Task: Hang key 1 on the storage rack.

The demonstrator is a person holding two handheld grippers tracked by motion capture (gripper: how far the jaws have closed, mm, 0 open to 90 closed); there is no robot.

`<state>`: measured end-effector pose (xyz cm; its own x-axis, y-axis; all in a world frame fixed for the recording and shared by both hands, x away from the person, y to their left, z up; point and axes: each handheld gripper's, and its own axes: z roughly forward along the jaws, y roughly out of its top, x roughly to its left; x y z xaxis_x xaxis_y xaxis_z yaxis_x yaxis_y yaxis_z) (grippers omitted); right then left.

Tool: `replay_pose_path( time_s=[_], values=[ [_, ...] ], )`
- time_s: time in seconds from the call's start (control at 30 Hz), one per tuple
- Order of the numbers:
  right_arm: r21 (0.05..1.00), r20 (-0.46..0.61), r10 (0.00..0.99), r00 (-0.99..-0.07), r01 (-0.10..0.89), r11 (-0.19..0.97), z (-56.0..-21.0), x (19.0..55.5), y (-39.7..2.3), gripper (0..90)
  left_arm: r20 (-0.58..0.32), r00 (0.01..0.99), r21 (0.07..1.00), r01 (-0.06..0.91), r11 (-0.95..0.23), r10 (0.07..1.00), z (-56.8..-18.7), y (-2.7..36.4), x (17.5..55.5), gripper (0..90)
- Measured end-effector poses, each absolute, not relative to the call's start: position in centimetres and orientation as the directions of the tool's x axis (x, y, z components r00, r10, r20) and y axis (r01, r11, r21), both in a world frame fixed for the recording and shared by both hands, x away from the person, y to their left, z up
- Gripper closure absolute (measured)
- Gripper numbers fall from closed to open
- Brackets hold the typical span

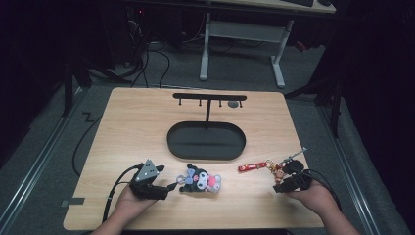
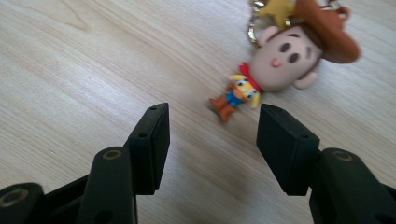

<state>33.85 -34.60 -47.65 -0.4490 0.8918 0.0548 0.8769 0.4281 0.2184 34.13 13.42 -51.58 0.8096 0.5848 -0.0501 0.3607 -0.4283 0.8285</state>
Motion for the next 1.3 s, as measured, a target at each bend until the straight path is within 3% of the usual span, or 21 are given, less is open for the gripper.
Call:
replay_pose_path(
  time_s=[0.3,0.9,1.3],
  values=[
    [0.259,0.023,0.925,-0.38,0.896,0.362,-46.4,34.7,-34.8,48.2,-0.051,0.811,0.829,0.36,-0.428,0.583,-51.6,13.4,34.1,21.5],
    [0.195,-0.02,0.947,-0.32,0.928,0.318,-48.2,37.9,-34.5,45.3,-0.054,0.807,0.833,0.361,-0.419,0.588,-51.5,13.7,34.2,21.5],
    [0.177,-0.02,0.944,-0.331,0.928,0.329,-48.8,38.6,-34.8,57.2,-0.051,0.807,0.832,0.361,-0.422,0.588,-51.5,13.7,34.2,21.6]
  ],
)
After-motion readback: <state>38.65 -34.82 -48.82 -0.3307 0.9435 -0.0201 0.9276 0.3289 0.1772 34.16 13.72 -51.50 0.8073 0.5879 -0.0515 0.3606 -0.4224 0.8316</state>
